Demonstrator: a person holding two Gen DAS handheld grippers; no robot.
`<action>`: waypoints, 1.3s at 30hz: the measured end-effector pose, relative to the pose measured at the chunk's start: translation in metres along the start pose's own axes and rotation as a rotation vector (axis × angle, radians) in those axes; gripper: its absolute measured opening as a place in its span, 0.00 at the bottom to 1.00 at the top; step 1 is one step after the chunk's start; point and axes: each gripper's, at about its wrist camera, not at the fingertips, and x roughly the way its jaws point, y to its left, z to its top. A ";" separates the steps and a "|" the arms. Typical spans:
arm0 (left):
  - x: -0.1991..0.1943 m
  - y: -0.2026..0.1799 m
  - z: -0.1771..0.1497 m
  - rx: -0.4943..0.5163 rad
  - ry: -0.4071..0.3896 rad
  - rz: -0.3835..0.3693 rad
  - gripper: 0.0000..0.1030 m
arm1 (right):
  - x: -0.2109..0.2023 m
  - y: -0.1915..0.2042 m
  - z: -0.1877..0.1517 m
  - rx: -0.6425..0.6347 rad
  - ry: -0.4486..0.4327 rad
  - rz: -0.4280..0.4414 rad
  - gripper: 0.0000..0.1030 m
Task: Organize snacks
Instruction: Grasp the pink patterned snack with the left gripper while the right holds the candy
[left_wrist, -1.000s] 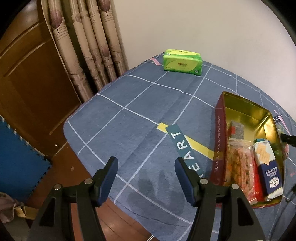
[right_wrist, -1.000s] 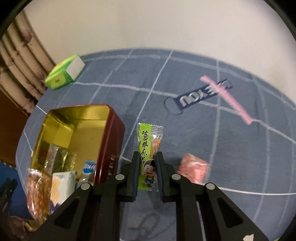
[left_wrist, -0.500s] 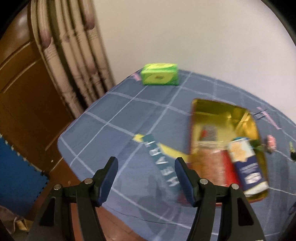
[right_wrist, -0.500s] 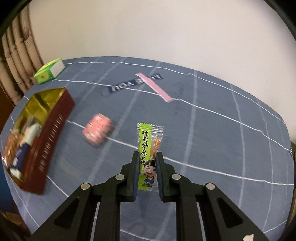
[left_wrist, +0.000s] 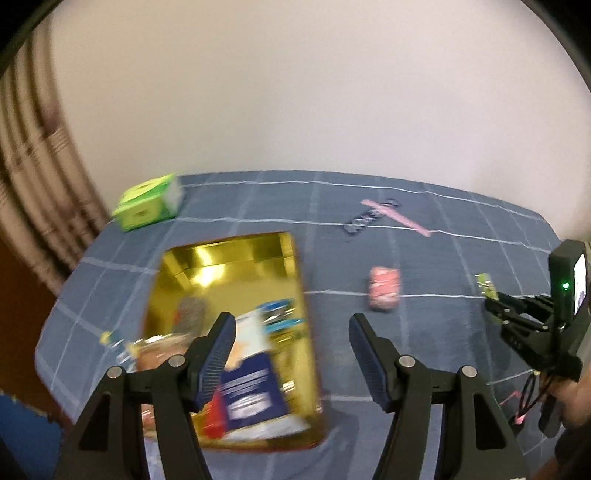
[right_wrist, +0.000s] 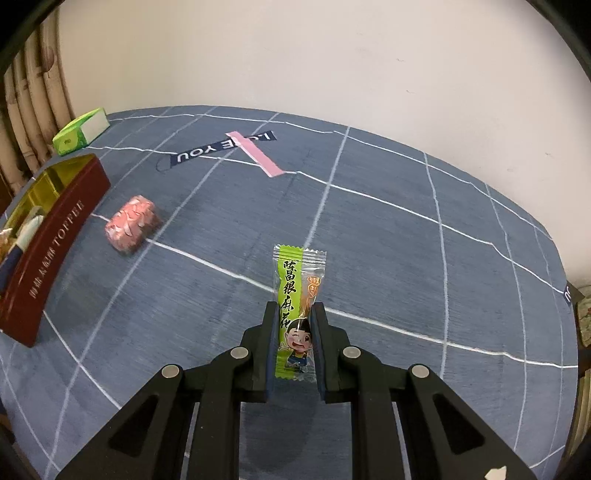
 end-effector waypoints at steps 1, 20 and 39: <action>0.007 -0.012 0.003 0.020 0.005 -0.019 0.63 | 0.001 -0.002 -0.001 0.002 0.001 0.001 0.15; 0.079 -0.066 0.012 0.056 0.108 -0.076 0.63 | 0.018 -0.035 0.006 0.041 -0.035 -0.014 0.15; 0.128 -0.079 0.017 0.067 0.187 -0.094 0.63 | 0.023 -0.042 0.006 0.059 -0.065 -0.011 0.17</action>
